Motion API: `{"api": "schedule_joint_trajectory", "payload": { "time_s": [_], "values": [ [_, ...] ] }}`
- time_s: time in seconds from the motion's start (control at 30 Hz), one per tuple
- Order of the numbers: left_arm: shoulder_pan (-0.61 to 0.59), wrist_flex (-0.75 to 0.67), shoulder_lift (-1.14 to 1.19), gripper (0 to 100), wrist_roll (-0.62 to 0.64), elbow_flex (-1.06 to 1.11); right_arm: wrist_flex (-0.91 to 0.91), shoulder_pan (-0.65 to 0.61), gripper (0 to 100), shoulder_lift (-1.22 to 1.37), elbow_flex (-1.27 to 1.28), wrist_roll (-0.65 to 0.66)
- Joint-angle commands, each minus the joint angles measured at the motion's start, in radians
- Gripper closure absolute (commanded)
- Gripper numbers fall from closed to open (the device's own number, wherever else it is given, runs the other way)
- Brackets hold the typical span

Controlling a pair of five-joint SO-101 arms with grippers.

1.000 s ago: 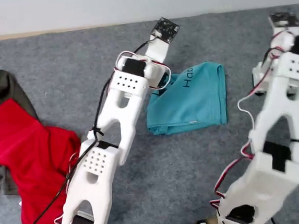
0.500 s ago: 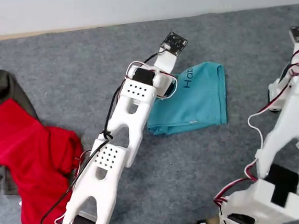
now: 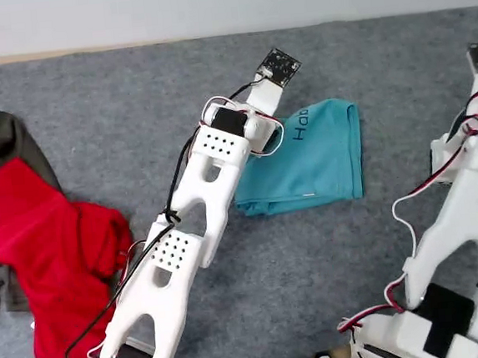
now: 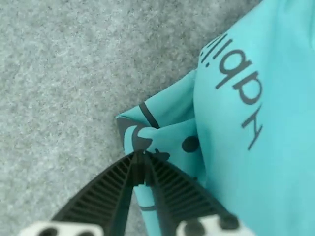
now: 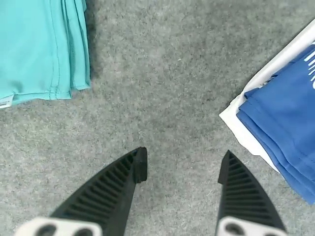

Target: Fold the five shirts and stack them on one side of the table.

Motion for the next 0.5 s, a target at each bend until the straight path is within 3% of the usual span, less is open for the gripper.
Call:
{"api": "schedule_joint_trajectory", "payload": {
  "time_s": [0.0,0.23,0.47],
  "values": [
    [-0.008,0.014,-0.020,100,-0.002,-0.038,0.041,0.013,75.7,-0.062,-0.005,0.012],
    [-0.018,0.037,-0.020,100,-0.002,-0.039,0.041,0.013,75.7,-0.065,-0.005,0.012],
    [-0.104,0.092,-0.023,100,-0.002,-0.042,0.041,0.010,75.7,-0.056,-0.005,0.012]
  ]
}}
